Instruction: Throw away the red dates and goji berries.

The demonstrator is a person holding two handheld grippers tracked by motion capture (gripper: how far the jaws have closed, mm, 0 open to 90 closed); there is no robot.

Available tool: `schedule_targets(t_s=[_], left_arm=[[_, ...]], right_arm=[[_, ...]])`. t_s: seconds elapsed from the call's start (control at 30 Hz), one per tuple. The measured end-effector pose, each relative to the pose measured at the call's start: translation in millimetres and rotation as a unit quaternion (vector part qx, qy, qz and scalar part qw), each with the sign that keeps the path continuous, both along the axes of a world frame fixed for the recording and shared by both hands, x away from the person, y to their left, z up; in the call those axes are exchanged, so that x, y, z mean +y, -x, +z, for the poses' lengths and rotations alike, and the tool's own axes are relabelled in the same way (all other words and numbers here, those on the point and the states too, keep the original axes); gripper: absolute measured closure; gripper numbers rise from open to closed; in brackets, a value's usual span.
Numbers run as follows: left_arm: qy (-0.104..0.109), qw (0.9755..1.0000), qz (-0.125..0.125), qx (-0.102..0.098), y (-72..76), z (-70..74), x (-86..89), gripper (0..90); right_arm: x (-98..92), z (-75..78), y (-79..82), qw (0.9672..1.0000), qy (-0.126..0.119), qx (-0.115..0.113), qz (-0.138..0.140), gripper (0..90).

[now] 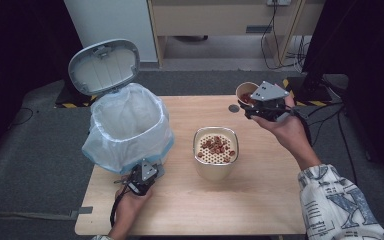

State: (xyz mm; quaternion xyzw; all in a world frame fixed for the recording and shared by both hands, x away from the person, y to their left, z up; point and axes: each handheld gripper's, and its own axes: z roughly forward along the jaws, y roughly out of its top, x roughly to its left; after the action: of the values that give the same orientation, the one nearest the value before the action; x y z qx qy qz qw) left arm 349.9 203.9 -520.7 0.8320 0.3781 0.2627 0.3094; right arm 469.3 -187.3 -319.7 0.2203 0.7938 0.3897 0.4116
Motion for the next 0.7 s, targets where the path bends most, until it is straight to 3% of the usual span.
schedule_targets(t_s=[0.13,0.27,0.7], left_arm=[[0.000,1.0000,0.000,0.000,0.0,0.0,-0.1,89.8],[0.000,1.0000,0.001,0.000,0.0,0.1,-0.2,89.8],[0.000,1.0000,0.000,0.000,0.0,0.0,0.0,89.8]], right_arm=[[3.9,-0.5,3.2,0.9998,0.020,-0.008,0.005,34.5],[4.2,0.2,3.7,0.9997,0.020,-0.011,0.000,34.4],[19.4,0.4,13.3,0.9980,0.056,-0.022,0.020,34.2]])
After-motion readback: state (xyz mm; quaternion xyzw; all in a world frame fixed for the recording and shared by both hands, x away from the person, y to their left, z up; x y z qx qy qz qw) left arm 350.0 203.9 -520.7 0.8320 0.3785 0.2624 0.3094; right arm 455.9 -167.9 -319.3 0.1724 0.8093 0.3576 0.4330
